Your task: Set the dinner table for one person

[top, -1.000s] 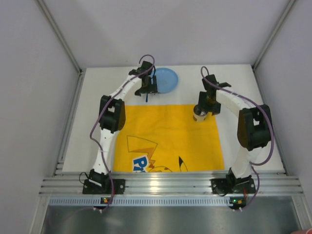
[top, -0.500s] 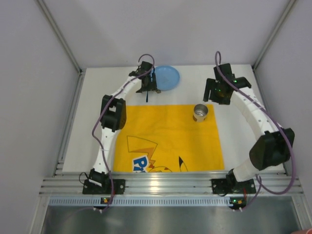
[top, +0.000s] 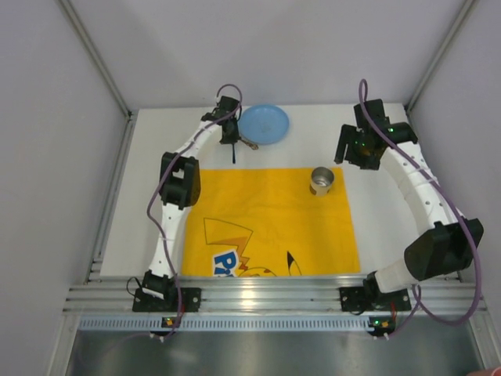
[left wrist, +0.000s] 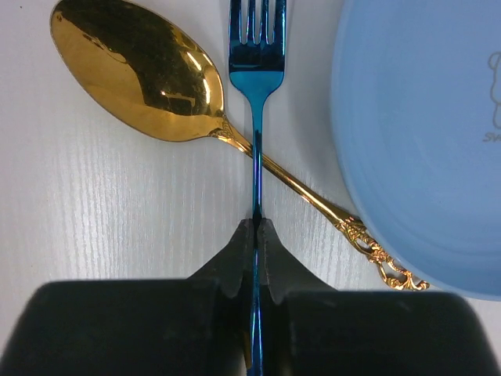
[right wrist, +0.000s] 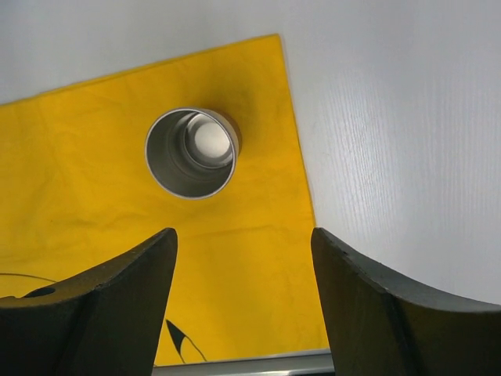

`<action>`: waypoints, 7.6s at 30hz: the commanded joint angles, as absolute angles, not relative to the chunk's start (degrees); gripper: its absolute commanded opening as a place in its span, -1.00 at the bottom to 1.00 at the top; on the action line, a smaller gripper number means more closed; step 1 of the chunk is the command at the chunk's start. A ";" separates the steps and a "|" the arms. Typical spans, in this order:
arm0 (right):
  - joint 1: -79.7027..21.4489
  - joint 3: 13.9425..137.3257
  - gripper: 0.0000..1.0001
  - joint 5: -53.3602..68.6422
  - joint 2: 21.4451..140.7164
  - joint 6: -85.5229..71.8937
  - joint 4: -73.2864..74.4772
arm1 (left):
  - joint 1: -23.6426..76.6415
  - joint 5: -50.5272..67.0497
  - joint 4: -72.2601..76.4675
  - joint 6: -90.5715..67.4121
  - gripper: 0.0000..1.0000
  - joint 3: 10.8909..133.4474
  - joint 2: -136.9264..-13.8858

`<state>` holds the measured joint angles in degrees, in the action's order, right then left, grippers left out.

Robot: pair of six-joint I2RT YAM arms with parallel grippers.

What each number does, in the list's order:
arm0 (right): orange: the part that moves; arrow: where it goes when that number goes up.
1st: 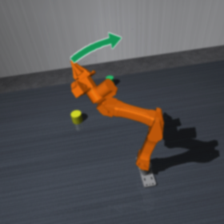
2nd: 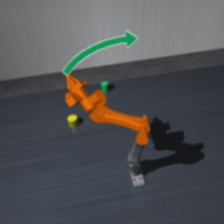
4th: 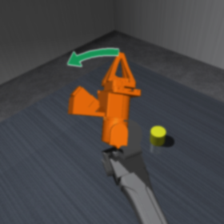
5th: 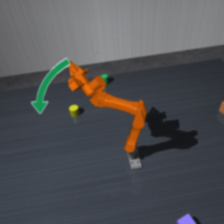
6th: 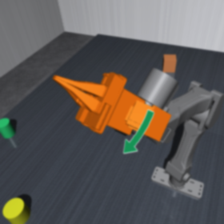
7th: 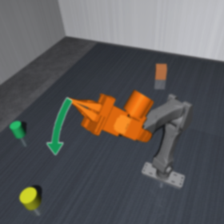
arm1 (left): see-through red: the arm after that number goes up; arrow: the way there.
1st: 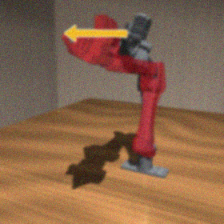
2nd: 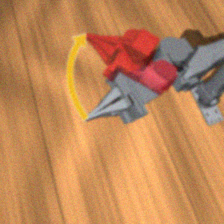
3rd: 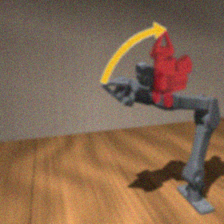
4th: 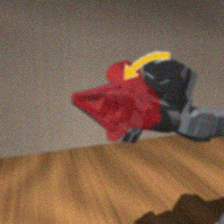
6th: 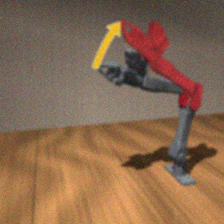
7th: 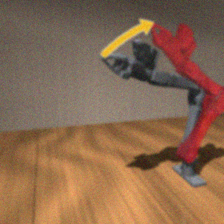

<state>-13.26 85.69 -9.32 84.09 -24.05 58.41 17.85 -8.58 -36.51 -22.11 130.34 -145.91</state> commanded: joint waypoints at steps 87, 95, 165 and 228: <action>-13.10 126.48 -1.00 26.80 137.21 -67.32 4.66 | 19.25 -0.36 -45.11 -32.97 -1.00 64.70 -71.10; -9.23 115.87 -1.00 30.06 121.94 -59.96 5.79 | 19.42 4.56 -36.04 -29.98 -1.00 59.42 -82.43; -29.36 124.06 0.73 23.01 120.99 -17.48 52.38 | 19.95 -0.79 -50.27 -29.00 0.38 87.54 -91.76; 1.33 82.87 0.73 30.33 79.60 -22.51 41.57 | 17.48 33.66 2.28 -64.06 0.04 129.98 -154.68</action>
<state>4.21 77.89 29.17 74.85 -26.72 42.61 18.70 31.31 2.44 -62.30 126.34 -154.45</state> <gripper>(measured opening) 0.867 0.516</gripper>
